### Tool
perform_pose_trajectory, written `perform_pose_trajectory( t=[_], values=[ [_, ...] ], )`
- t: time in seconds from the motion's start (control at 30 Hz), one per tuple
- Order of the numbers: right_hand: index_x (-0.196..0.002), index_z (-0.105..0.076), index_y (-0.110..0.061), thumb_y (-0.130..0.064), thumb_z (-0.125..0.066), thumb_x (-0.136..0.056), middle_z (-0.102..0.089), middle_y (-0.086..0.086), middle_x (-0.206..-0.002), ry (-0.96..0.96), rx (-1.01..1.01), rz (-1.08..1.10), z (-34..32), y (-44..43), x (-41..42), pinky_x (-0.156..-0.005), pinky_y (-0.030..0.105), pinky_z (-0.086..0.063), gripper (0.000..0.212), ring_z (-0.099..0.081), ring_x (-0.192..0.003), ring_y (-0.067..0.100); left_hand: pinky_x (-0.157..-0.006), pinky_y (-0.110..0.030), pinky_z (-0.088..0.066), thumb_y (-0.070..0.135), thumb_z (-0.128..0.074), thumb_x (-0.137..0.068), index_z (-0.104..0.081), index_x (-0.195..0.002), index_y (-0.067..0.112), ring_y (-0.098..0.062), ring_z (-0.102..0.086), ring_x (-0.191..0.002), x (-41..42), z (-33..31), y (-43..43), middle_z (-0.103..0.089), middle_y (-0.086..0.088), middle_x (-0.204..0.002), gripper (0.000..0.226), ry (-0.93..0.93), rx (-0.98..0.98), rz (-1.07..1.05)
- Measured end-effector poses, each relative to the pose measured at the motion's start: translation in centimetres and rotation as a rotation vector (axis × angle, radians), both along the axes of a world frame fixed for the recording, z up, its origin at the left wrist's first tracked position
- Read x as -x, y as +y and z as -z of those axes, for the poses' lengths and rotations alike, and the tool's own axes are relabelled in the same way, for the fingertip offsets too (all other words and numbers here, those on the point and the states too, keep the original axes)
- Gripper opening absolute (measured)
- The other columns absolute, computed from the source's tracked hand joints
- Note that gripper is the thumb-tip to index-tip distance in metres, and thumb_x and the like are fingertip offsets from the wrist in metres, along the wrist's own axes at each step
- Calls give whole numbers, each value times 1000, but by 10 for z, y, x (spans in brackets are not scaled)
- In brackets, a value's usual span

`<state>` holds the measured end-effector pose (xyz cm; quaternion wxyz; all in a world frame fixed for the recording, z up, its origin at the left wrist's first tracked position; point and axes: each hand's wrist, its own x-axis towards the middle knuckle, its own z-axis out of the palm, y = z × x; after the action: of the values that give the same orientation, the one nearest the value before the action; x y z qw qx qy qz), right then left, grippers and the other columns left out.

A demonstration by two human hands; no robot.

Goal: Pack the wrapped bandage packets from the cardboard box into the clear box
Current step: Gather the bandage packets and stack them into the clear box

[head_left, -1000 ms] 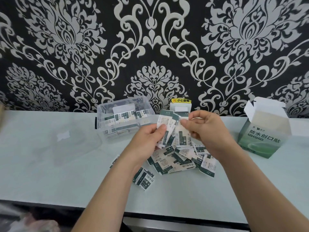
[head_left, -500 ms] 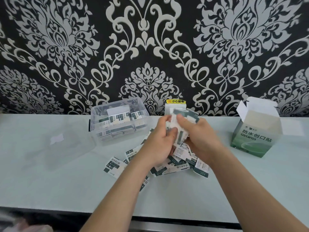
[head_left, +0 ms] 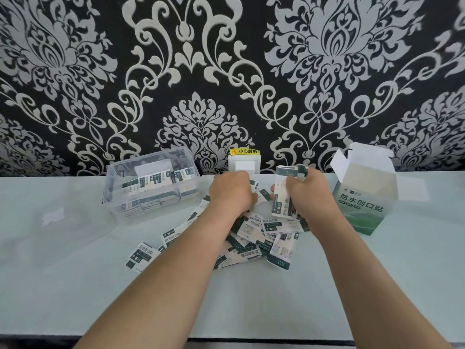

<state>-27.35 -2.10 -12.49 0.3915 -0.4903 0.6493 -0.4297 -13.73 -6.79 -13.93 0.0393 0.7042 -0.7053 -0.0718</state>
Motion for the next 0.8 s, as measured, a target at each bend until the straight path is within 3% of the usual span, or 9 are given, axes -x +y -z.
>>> perform_pose_trajectory(
  t=[0.1, 0.17, 0.23, 0.33, 0.43, 0.5, 0.57, 0.67, 0.8],
  values=[
    [-108, -58, -13, -11, -43, -96, -65, 7, -80, 73, 2, 7, 4, -3, 4, -47, 27, -34, 19, -41, -51, 15, -72, -30, -45, 24, -74, -79, -67, -104, 21, -21, -61, -95, 1, -6, -4, -66, 1, -103, 26, 122, -54, -54],
    [-108, -59, -12, -8, -45, -93, -59, 5, -70, 108, 16, 30, 6, -3, 5, -49, 29, -35, 21, -40, -51, 17, -76, -30, -47, 19, -74, -80, -69, -100, 19, -22, -61, -97, -1, -9, -5, -66, 0, -104, 20, 194, -81, -80],
    [-107, -59, -8, -7, -47, -90, -64, 7, -72, 104, 42, 55, 7, -3, 4, -53, 32, -37, 21, -41, -54, 20, -79, -30, -48, 17, -74, -81, -70, -96, 19, -22, -61, -98, -3, -11, -3, -67, 1, -104, 16, 262, -94, -92],
    [-102, -56, -16, -9, -50, -91, -56, 6, -68, -25, 2, 72, 4, 0, 1, -57, 34, -38, 15, -44, -60, 21, -80, -31, -51, 10, -72, -82, -65, -87, 27, -19, -59, -93, -6, -12, 5, -60, 8, -103, 19, 376, -54, -93],
    [-97, -47, -25, -9, -51, -92, -55, 12, -80, -232, -49, 95, 2, 0, -3, -65, 37, -41, 18, -48, -73, 23, -71, -32, -53, 4, -64, -86, -60, -89, 31, -15, -57, -78, -13, -17, 17, -52, 12, -108, 27, 508, 66, -88],
    [-112, -51, -17, -9, -50, -93, -56, 11, -81, -267, -31, 105, 4, -2, -7, -65, 36, -42, 21, -49, -72, 22, -56, -29, -48, 5, -63, -88, -57, -91, 32, -14, -55, -60, -19, -24, 29, -54, 12, -111, 28, 695, 122, -94],
    [-130, -49, -15, -11, -50, -94, -58, 4, -74, -252, -8, 90, 3, -1, -12, -58, 33, -43, 37, -51, -62, 20, -54, -27, -48, 7, -65, -89, -53, -95, 32, -14, -59, -63, -22, -30, 44, -61, 3, -113, 28, 943, 106, -130],
    [-95, -58, -19, -12, -53, -95, -69, 5, -72, -357, -6, 20, -5, 6, -24, -60, 37, -52, 9, -66, -62, 22, -77, -30, -54, 7, -68, -87, -47, -110, 31, -12, -69, -84, -21, -27, 64, -69, -1, -106, 39, 1188, 19, -181],
    [-97, -68, -8, -14, -62, -93, -76, 12, -93, -514, -28, -86, -8, 14, -35, -82, 52, -57, 9, -73, -89, 30, -68, -21, -49, 9, -70, -87, -52, -120, 25, -5, -71, -85, -23, -21, 72, -75, 4, -100, 41, 1306, -29, -191]
  ],
)
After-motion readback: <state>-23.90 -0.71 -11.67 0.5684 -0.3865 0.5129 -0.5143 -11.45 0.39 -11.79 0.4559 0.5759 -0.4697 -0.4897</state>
